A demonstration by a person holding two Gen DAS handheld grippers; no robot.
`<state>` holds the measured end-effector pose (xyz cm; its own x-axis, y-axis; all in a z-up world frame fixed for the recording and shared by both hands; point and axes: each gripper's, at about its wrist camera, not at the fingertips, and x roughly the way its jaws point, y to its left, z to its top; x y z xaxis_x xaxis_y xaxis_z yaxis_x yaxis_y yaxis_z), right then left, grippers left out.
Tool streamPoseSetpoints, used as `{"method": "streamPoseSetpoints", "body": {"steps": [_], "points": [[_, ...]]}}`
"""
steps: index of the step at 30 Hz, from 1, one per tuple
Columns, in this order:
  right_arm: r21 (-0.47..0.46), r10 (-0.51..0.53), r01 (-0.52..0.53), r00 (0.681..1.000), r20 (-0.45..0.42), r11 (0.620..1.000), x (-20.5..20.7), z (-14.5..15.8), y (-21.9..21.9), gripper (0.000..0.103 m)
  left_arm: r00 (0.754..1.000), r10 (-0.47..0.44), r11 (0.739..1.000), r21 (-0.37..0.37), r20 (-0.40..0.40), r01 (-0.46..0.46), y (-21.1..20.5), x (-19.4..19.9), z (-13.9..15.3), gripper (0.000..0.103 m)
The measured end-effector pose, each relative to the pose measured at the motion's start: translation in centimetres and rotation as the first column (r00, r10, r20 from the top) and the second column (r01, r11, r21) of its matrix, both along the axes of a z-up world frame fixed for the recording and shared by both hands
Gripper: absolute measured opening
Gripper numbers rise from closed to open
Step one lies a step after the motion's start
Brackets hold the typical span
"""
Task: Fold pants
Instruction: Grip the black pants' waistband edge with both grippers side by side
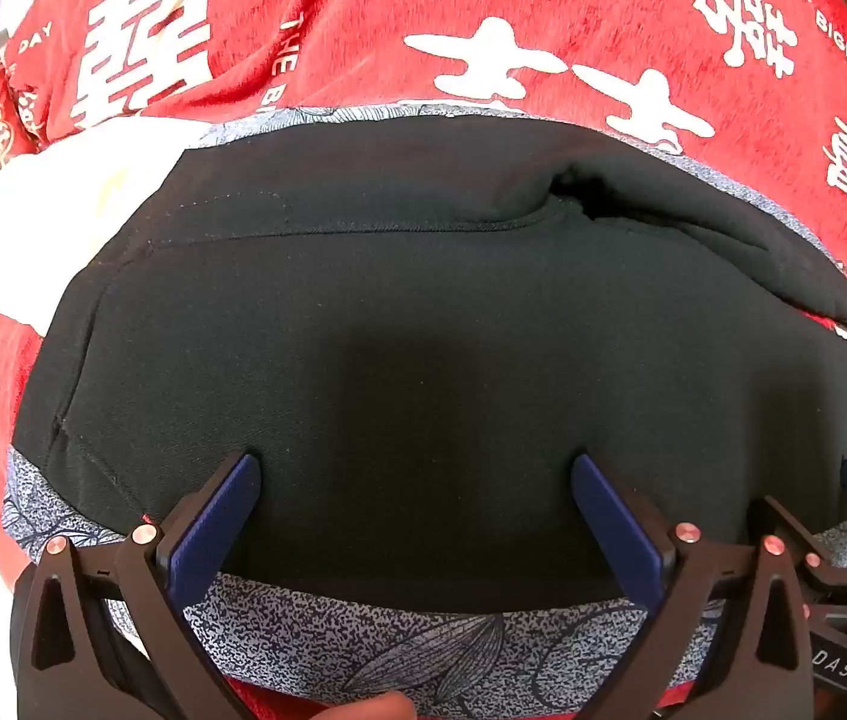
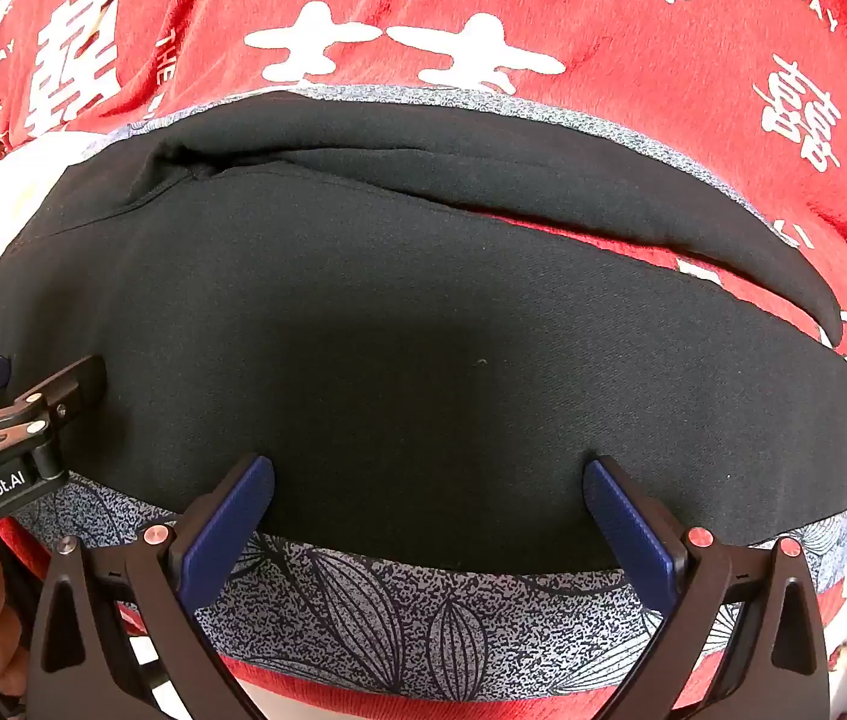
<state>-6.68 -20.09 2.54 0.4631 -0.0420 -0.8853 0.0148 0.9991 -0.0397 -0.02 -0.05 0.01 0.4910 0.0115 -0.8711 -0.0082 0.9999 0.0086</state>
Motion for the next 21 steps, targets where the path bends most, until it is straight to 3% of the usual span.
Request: {"method": "streamPoseSetpoints", "body": {"steps": [21], "points": [[-0.004,0.000,0.000,1.000,0.000,1.000,-0.08,-0.30,0.17,0.103,1.000,0.001,1.000,-0.007,0.006,-0.001,0.01,0.01,0.01,0.103]]}}
